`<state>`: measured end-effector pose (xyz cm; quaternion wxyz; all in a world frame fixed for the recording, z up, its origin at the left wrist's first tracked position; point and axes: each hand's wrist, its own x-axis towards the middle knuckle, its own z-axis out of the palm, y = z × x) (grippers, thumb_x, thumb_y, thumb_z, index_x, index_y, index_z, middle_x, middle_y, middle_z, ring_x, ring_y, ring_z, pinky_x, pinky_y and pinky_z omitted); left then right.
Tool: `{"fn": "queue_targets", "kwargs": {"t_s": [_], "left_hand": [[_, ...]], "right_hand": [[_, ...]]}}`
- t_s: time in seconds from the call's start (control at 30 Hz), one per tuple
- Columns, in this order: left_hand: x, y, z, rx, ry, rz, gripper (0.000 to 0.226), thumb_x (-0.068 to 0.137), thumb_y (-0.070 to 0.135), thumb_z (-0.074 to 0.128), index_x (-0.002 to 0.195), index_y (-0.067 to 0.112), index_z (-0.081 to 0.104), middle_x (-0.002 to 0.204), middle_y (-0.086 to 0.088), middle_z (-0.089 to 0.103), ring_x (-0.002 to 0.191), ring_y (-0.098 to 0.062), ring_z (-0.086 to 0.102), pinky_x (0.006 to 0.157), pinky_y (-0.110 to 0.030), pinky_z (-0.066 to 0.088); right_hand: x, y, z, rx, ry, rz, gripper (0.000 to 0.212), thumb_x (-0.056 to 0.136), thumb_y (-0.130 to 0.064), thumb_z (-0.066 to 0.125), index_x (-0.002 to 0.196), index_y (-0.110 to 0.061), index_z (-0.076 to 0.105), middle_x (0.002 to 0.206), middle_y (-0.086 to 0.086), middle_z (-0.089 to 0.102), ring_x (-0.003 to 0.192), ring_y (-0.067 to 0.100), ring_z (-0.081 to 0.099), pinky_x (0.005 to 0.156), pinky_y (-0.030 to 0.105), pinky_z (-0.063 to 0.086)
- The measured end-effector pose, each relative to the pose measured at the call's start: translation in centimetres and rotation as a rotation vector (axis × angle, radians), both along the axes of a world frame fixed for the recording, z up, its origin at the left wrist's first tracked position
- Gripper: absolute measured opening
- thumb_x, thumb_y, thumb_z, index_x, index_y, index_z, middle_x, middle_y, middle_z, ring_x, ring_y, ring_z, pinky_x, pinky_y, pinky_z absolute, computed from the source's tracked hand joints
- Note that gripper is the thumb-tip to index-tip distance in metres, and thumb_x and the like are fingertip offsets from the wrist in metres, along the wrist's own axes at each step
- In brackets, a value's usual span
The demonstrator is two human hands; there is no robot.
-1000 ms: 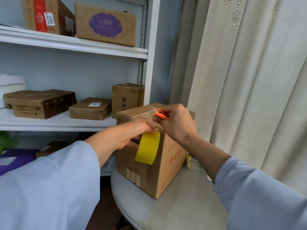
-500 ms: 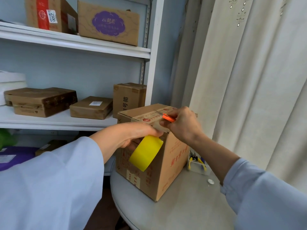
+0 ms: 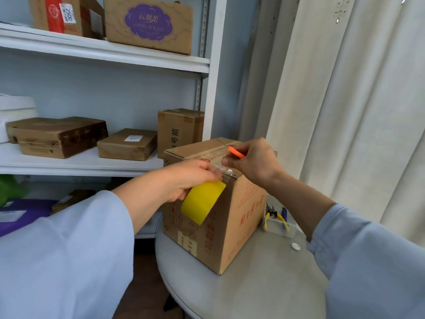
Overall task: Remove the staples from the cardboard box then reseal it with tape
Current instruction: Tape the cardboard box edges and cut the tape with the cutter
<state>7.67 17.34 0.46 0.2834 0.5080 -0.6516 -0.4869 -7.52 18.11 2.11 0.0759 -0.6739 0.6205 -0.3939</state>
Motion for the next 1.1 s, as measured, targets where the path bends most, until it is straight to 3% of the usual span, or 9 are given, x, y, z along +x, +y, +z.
{"fn": "queue_targets", "kwargs": {"t_s": [0.17,0.33,0.5,0.57,0.73,0.77,0.9,0.97,1.1], "left_hand": [[-0.2,-0.1,-0.1,0.084,0.011,-0.025,0.01,0.092,0.02,0.06,0.094,0.014,0.069,0.082,-0.005,0.066,0.068,-0.015,0.062,0.063,-0.028,0.053],[-0.5,-1.9,0.1,0.034,-0.094,0.047,0.035,0.079,0.024,0.073,0.111,0.012,0.064,0.089,-0.014,0.066,0.069,-0.024,0.061,0.067,-0.03,0.052],[-0.5,-2.1,0.2,0.073,-0.114,0.005,0.023,0.084,0.022,0.07,0.104,0.013,0.062,0.074,-0.01,0.064,0.055,-0.019,0.059,0.059,-0.027,0.052],[-0.5,-2.3,0.0,0.067,-0.11,0.001,0.024,0.084,0.022,0.07,0.105,0.014,0.061,0.077,-0.01,0.064,0.06,-0.021,0.06,0.064,-0.03,0.054],[-0.2,-2.1,-0.5,0.048,-0.052,0.0,0.038,0.082,0.036,0.071,0.115,0.022,0.059,0.104,-0.007,0.068,0.097,-0.023,0.064,0.091,-0.038,0.052],[-0.2,-2.0,-0.6,0.061,-0.021,0.005,0.035,0.083,0.036,0.07,0.113,0.021,0.06,0.101,-0.006,0.069,0.094,-0.021,0.065,0.088,-0.036,0.053],[-0.4,-1.1,-0.4,0.129,0.164,-0.011,0.014,0.089,0.017,0.064,0.099,0.007,0.066,0.068,-0.01,0.07,0.052,-0.017,0.066,0.053,-0.028,0.057],[-0.4,-0.9,-0.2,0.148,0.238,-0.013,0.01,0.089,0.009,0.062,0.096,0.002,0.066,0.068,-0.014,0.069,0.052,-0.018,0.064,0.048,-0.026,0.056],[-0.2,-0.7,0.0,0.168,0.233,-0.013,0.012,0.09,0.011,0.061,0.086,0.001,0.066,0.06,-0.013,0.068,0.043,-0.014,0.06,0.042,-0.021,0.052]], "right_hand": [[-0.1,-0.3,0.1,0.03,0.113,0.023,0.027,0.077,-0.029,0.078,0.101,-0.017,0.074,0.093,-0.001,0.072,0.084,0.015,0.066,0.08,0.041,0.057],[-0.1,-0.7,0.4,0.009,0.134,0.043,0.026,0.076,-0.026,0.079,0.1,-0.017,0.074,0.092,0.0,0.072,0.083,0.016,0.066,0.08,0.042,0.057],[-0.1,-0.8,0.1,0.016,0.144,0.071,0.023,0.077,-0.026,0.078,0.097,-0.015,0.075,0.089,0.0,0.072,0.08,0.015,0.067,0.079,0.041,0.058],[-0.1,-0.8,0.1,0.014,0.145,0.081,0.02,0.077,-0.026,0.078,0.095,-0.016,0.075,0.087,-0.001,0.072,0.08,0.015,0.066,0.079,0.041,0.057],[-0.4,-0.6,0.7,-0.01,0.034,0.093,0.007,0.079,-0.02,0.077,0.084,-0.017,0.074,0.09,0.001,0.072,0.083,0.016,0.066,0.082,0.04,0.056],[-0.4,-0.6,0.8,-0.007,0.019,0.097,0.006,0.079,-0.019,0.077,0.083,-0.016,0.074,0.09,0.002,0.071,0.084,0.016,0.066,0.082,0.039,0.056],[-0.5,-0.9,1.1,0.056,-0.045,0.099,0.005,0.08,-0.016,0.076,0.079,-0.013,0.072,0.088,0.004,0.07,0.084,0.018,0.065,0.074,0.03,0.054],[-0.6,-1.0,1.1,0.1,-0.073,0.097,0.005,0.08,-0.015,0.076,0.077,-0.013,0.071,0.089,0.005,0.071,0.084,0.017,0.065,0.075,0.03,0.054],[-1.0,-1.0,1.3,0.149,-0.125,0.096,0.006,0.08,-0.015,0.075,0.078,-0.012,0.071,0.091,0.006,0.07,0.077,0.015,0.06,0.059,0.023,0.044]]}}
